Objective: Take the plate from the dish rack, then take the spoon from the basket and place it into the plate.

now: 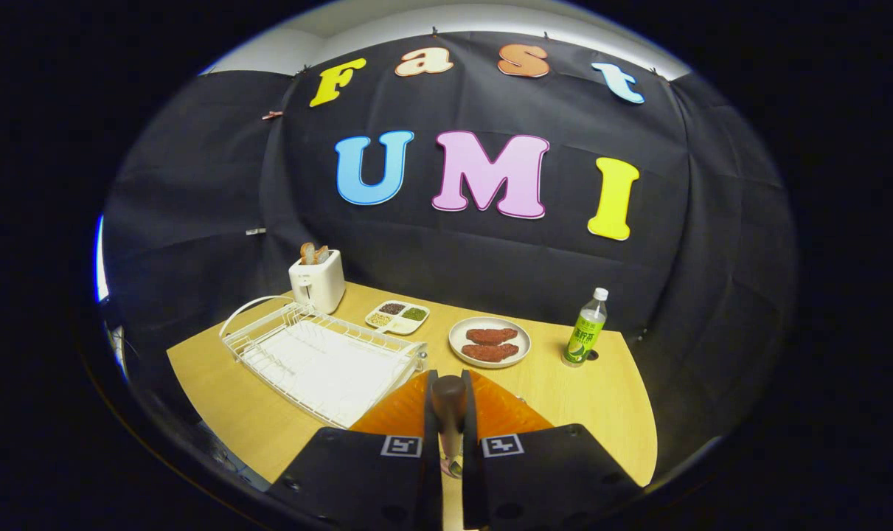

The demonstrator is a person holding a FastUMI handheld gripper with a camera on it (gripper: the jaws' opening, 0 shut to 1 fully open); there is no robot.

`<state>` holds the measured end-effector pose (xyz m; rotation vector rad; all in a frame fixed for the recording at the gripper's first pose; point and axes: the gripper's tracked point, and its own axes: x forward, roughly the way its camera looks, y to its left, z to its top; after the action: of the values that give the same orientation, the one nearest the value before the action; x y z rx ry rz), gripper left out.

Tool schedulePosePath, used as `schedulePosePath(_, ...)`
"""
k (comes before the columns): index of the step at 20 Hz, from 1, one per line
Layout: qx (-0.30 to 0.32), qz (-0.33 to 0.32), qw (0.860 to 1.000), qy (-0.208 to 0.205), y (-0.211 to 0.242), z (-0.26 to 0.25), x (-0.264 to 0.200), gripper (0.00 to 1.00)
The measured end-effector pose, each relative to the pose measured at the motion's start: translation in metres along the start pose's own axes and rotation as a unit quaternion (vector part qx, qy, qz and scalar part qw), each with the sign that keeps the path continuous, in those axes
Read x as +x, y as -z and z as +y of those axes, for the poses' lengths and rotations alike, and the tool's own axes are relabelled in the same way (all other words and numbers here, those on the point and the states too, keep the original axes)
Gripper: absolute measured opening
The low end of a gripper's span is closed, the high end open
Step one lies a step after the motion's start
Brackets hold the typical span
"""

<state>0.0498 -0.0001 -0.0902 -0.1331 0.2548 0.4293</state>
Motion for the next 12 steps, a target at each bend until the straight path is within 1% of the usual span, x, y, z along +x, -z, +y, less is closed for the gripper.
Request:
schedulePosePath(2, 0.0, 0.011, 1.0, 0.022, 0.015, 0.01, -0.001, 0.14)
schedulePosePath(5, -0.03, 0.03, 0.998, 0.053, 0.049, 0.027, 0.005, 0.14)
schedulePosePath(7, -0.039, 0.034, 0.996, 0.077, 0.065, 0.035, 0.01, 0.15)
schedulePosePath(11, -0.027, 0.028, 0.992, 0.12, 0.098, 0.045, 0.023, 0.15)
schedulePosePath(12, -0.015, 0.02, 0.993, 0.118, 0.102, 0.052, 0.025, 0.15)
